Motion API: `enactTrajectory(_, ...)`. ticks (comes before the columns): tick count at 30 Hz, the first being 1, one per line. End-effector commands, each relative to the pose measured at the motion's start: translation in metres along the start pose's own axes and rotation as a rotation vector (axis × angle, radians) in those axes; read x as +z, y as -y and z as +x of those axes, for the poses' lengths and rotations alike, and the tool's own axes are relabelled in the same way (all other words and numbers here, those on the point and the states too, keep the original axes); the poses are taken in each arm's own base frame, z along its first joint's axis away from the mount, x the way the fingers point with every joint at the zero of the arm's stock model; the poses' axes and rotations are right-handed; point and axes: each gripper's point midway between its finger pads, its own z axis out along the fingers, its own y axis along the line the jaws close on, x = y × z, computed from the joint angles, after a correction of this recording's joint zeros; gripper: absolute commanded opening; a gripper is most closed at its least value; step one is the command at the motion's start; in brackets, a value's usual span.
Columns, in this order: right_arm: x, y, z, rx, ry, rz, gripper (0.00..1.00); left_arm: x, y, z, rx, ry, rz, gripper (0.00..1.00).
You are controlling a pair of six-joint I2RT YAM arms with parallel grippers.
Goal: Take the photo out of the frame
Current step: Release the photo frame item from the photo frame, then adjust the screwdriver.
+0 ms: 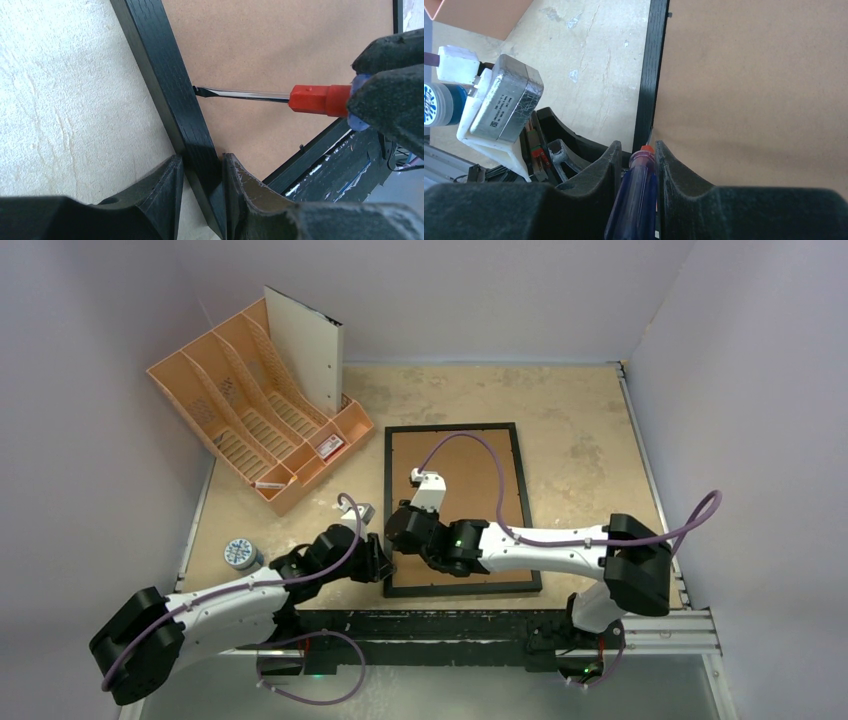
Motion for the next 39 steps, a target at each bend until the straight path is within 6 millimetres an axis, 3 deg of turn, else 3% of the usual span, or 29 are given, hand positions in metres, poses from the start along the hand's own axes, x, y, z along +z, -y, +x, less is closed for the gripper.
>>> enactTrajectory(1,-0.014,-0.035,0.046,0.162,-0.177,-0.098,0.00,-0.003,-0.029,0.029,0.014,-0.088,-0.098,0.00)
enactTrajectory(4,-0.024,-0.022,0.040,0.156,-0.163,-0.078,0.00,-0.003,-0.028,0.028,0.018,-0.088,-0.099,0.00)
enactTrajectory(11,-0.032,0.032,0.011,0.210,-0.100,-0.023,0.00,-0.004,-0.027,0.026,0.033,-0.089,-0.098,0.00)
enactTrajectory(17,-0.035,0.070,0.001,0.283,-0.085,-0.051,0.00,-0.003,-0.024,0.026,0.043,-0.094,-0.083,0.00)
enactTrajectory(22,-0.038,0.089,-0.010,0.331,-0.073,-0.112,0.00,0.000,-0.014,0.026,0.093,-0.126,-0.038,0.00)
enactTrajectory(28,-0.048,0.096,-0.028,0.354,-0.054,-0.237,0.00,0.005,0.001,0.016,0.158,-0.138,0.006,0.00)
enactTrajectory(30,-0.052,0.096,-0.033,0.357,-0.053,-0.289,0.00,0.003,-0.001,0.013,0.152,-0.145,-0.022,0.10)
enactTrajectory(34,-0.059,0.092,-0.038,0.310,-0.067,-0.377,0.00,-0.006,0.008,-0.005,0.142,-0.110,-0.041,0.43)
enactTrajectory(37,-0.065,0.088,-0.042,0.258,-0.087,-0.434,0.00,-0.019,0.029,-0.033,0.138,-0.028,-0.006,0.57)
enactTrajectory(39,-0.068,0.086,-0.045,0.242,-0.104,-0.470,0.00,-0.029,0.046,-0.050,0.152,0.018,0.037,0.60)
